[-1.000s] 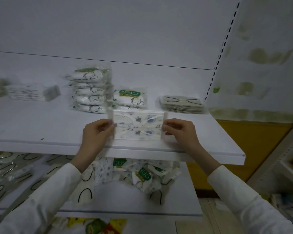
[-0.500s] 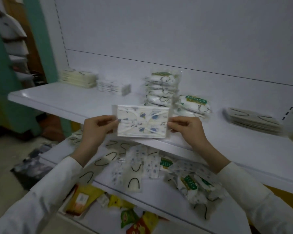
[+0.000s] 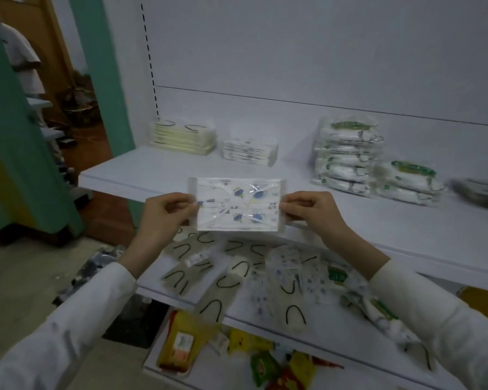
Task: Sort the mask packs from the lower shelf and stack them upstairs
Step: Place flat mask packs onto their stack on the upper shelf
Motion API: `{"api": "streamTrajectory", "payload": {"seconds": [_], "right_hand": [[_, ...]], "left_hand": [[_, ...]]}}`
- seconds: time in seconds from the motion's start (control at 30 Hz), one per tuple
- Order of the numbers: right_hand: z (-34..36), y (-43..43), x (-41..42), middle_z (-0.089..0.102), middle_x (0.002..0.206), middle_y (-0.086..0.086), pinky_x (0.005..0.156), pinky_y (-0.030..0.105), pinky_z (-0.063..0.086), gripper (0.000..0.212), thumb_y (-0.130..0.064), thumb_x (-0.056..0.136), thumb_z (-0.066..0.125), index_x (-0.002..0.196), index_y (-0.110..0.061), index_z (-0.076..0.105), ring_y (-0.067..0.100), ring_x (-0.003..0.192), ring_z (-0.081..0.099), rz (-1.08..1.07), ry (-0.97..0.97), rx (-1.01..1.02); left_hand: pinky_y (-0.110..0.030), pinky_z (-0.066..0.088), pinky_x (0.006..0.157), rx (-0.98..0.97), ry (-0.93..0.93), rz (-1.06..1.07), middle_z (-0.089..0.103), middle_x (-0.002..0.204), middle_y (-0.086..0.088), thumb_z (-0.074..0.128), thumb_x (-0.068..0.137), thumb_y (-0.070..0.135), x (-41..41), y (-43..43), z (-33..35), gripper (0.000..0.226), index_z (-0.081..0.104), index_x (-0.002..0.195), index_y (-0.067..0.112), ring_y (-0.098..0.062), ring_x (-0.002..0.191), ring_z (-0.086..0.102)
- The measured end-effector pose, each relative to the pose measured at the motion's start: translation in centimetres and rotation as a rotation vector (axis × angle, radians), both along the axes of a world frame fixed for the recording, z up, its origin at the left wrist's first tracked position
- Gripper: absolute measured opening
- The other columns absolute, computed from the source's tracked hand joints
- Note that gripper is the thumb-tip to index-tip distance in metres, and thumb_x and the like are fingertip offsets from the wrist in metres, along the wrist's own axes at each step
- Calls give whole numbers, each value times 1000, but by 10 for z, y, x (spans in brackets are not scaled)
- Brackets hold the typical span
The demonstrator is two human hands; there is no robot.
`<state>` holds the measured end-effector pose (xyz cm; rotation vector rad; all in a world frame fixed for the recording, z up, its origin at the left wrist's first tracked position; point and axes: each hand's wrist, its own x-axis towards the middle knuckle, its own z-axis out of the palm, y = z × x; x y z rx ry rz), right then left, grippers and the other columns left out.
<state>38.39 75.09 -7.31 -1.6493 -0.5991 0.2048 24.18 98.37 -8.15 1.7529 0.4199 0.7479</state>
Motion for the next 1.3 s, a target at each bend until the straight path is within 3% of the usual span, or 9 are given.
{"api": "streamTrajectory", "payload": {"seconds": [0.3,0.43,0.53,0.67,0.73,0.8,0.9,1.07,1.3], "right_hand": [[21,57,82,70,61,-4,65,20,58,14,5,80,69,80,-10,70,6,57,65,-186,3,23],[32,80,129,67,72,5,61,19,57,17,4,79,71,95,2,66,7,56,62,-304,51,82],[44,99,161,65,76,7,56,17,55,20,3,80,71,99,2,66,9,57,62,-362,75,74],[51,121,203,66,74,6,63,20,57,24,0,78,73,102,1,68,15,62,62,-467,102,48],[50,130,219,70,71,6,78,32,59,26,-7,71,78,96,-10,70,19,64,66,-507,96,-9],[47,137,231,70,70,6,79,39,59,24,-10,66,79,86,-17,68,21,65,67,-549,101,-58],[47,148,239,65,69,7,67,32,59,16,-2,73,75,80,-12,65,20,60,63,-603,100,-103],[38,159,251,63,62,4,56,24,52,22,1,76,69,61,-15,64,16,58,58,-633,73,-214],[28,165,261,65,71,2,78,30,54,13,-8,76,68,66,-16,66,21,86,64,-689,-13,-374]], "left_hand": [[-12,53,64,24,-29,-101,69,80,-7,76,76,6,114,72,25,38,64,112,8,-8,66,66],[-29,55,68,31,-68,-108,65,65,-3,80,73,13,181,93,45,31,59,95,10,-12,60,61],[-23,48,56,38,-84,-107,61,55,3,81,72,14,226,109,58,30,52,81,16,-1,44,53],[-23,43,53,85,-45,-121,64,64,-3,80,74,18,274,128,65,28,52,79,17,-8,51,55],[-24,45,58,80,-11,-139,63,63,-5,78,76,16,293,136,67,19,59,80,14,-13,52,54],[-27,49,68,115,52,-142,62,64,-4,75,77,13,309,143,68,9,66,80,13,-14,55,53],[-27,50,78,187,153,-151,63,66,1,70,78,8,327,150,66,4,70,77,11,-15,66,57],[-25,44,62,250,378,-150,50,53,-6,58,69,-4,345,152,64,19,59,52,5,-21,59,53],[-30,46,74,398,460,-225,56,66,-14,59,80,10,354,155,56,13,62,70,3,-26,74,59]]}}
